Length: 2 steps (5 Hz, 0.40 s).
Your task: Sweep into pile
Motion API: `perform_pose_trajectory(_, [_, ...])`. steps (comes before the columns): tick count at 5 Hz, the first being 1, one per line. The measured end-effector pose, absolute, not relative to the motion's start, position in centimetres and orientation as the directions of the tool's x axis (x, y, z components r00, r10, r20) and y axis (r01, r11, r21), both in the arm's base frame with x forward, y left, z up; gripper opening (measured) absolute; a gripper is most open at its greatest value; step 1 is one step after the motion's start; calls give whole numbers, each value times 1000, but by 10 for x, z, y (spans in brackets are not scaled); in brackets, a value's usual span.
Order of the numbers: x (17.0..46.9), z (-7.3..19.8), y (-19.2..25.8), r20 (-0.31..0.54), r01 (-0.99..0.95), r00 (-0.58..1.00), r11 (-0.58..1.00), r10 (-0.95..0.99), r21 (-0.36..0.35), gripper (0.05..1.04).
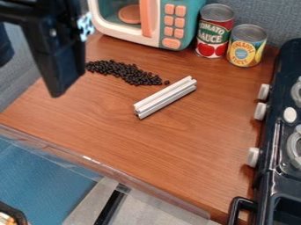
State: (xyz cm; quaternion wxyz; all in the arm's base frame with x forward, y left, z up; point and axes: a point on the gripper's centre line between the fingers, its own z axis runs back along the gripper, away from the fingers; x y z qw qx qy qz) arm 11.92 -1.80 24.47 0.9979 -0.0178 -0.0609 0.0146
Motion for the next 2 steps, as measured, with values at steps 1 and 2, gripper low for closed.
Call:
perform_pose_trajectory(1, [119,241,-19,113,-26,993,999,30,-40,1000])
perform_pose_trajectory(2, [137,214,-24,93,-33,995,997,39,-67,1001])
